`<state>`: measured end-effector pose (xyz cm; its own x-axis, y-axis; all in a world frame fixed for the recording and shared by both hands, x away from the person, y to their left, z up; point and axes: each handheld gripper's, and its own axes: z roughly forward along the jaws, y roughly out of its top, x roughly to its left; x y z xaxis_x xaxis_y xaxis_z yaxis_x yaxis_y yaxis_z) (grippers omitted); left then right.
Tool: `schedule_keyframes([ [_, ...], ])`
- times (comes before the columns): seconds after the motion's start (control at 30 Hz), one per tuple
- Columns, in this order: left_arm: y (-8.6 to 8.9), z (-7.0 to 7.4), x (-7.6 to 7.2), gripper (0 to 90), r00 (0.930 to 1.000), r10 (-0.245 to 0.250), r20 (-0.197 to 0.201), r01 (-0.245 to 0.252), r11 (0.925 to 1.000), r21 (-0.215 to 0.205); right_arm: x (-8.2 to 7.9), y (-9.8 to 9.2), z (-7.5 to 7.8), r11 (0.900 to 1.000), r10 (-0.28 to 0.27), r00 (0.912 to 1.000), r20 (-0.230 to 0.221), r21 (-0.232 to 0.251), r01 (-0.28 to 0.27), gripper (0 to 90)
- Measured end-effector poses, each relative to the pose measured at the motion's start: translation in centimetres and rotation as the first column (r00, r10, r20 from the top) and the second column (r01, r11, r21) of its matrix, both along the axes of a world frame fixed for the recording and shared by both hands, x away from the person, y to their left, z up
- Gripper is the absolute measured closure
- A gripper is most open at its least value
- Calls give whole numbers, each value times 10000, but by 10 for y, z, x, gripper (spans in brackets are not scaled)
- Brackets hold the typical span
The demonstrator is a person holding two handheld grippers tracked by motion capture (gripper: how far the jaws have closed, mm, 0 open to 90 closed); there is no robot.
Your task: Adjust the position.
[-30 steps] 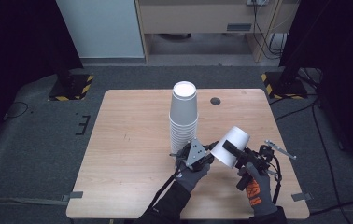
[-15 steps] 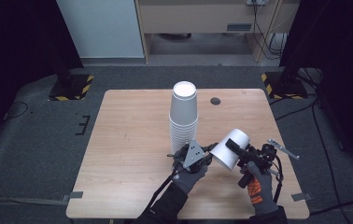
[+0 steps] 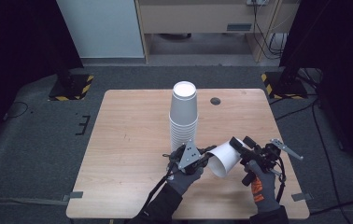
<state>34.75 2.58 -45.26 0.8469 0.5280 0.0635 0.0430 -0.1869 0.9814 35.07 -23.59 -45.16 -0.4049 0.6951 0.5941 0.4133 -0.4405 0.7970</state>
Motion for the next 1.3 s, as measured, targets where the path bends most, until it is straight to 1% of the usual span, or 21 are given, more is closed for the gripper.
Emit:
schedule_keyframes([
  [0.1, 4, 3, -1, 863, 10000, -89, -8, 89, 9999, 119, 0, -2, 2, 9989, -206, 9997, 135, -427, 211, 90],
  [0.13, 6, 4, -2, 863, 9999, -128, -29, 128, 9998, 169, 1, -3, 2, 9984, -286, 9995, 142, -483, 292, 97],
  [0.27, 14, 8, -5, 865, 9997, -237, -92, 239, 9994, 254, 2, -9, 1, 9974, -550, 9984, 111, -459, 555, 112],
  [0.47, 27, 14, -10, 866, 9992, -378, -163, 385, 9983, 438, 4, -15, -1, 9934, -702, 9973, 197, -900, 717, 116],
  [0.6, 39, 16, -12, 866, 9991, -344, -247, 355, 9985, 423, 5, -18, -1, 9873, -770, 9968, 233, -1377, 795, 116],
  [0.7, 47, 15, -14, 865, 9988, -344, -354, 358, 9986, 393, 5, -20, -2, 9785, -836, 9961, 274, -1869, 872, 117],
  [0.77, 52, 15, -14, 865, 9986, -311, -439, 328, 9987, 392, 5, -21, -2, 9734, -839, 9960, 318, -2111, 888, 116],
  [0.8, 56, 15, -16, 865, 9985, -275, -468, 294, 9988, 393, 5, -21, -2, 9698, -842, 9958, 354, -2266, 901, 116],
  [0.83, 58, 15, -16, 865, 9985, -266, -478, 286, 9987, 410, 4, -21, -2, 9632, -867, 9954, 412, -2517, 943, 116],
  [0.87, 60, 15, -17, 865, 9985, -243, -498, 262, 9989, 379, 4, -22, -2, 9594, -861, 9953, 434, -2656, 946, 115],
  [0.93, 66, 15, -18, 865, 9983, -189, -554, 210, 9991, 364, 4, -22, -2, 9529, -850, 9952, 483, -2880, 954, 114],
  [1.07, 77, 14, -20, 865, 9980, -66, -626, 93, 9990, 431, 3, -23, -5, 9468, -809, 9960, 383, -3094, 888, 114],
  [1.13, 81, 13, -22, 865, 9980, -33, -631, 62, 9989, 468, 3, -24, -6, 9386, -813, 9960, 376, -3333, 892, 114],
  [1.2, 87, 13, -23, 865, 9979, 40, -646, -8, 9988, 495, 2, -24, -7, 9256, -823, 9958, 394, -3674, 910, 115],
  [1.23, 89, 13, -24, 865, 9978, 56, -661, -26, 9989, 466, 1, -24, -7, 9235, -841, 9957, 384, -3723, 923, 116],
  [1.3, 95, 13, -26, 865, 9975, 151, -684, -121, 9990, 438, 0, -25, -8, 9136, -813, 9957, 435, -3960, 919, 116],
])
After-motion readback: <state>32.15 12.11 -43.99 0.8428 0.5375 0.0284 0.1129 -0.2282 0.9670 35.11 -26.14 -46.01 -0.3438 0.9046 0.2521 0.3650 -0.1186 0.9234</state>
